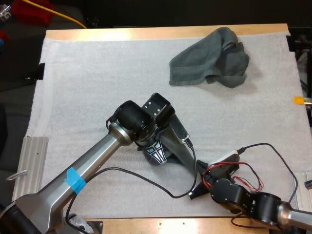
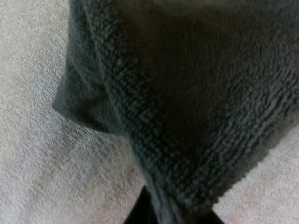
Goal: Pick towel from pile, fold and stack
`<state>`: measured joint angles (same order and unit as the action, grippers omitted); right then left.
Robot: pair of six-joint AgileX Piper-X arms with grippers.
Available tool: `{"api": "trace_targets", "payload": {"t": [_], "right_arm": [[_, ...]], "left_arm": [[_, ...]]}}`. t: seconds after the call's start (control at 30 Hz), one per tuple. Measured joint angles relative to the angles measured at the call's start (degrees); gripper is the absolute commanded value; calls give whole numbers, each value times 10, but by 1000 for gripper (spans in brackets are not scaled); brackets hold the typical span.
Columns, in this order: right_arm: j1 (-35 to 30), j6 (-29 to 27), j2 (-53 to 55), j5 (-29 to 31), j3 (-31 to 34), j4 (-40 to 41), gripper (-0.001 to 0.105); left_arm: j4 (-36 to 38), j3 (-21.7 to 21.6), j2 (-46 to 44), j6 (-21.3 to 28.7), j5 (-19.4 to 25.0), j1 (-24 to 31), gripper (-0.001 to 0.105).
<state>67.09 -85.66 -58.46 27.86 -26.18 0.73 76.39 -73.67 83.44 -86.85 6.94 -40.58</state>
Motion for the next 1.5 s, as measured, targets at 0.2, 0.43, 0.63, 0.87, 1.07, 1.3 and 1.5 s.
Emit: {"api": "trace_targets", "payload": {"t": [0.2,0.43,0.63,0.87,1.07,1.3,1.5], "right_arm": [[0,-29,35,15,0,24,4],[0,-31,19,-53,0,23,57],[0,-31,-46,-94,-1,-26,66],[0,-39,-113,-93,-1,-79,66],[-7,-50,-164,-70,-5,-125,66],[-52,-51,-218,-66,-45,-137,44],[-72,-51,-221,-66,-55,-135,11]], "left_arm": [[0,0,0,0,0,0,0],[0,0,0,0,0,0,0],[0,0,0,0,0,0,0],[0,0,0,0,0,0,0],[0,0,0,0,0,0,0],[2,0,0,0,0,0,0],[15,0,0,0,0,0,0]]}}
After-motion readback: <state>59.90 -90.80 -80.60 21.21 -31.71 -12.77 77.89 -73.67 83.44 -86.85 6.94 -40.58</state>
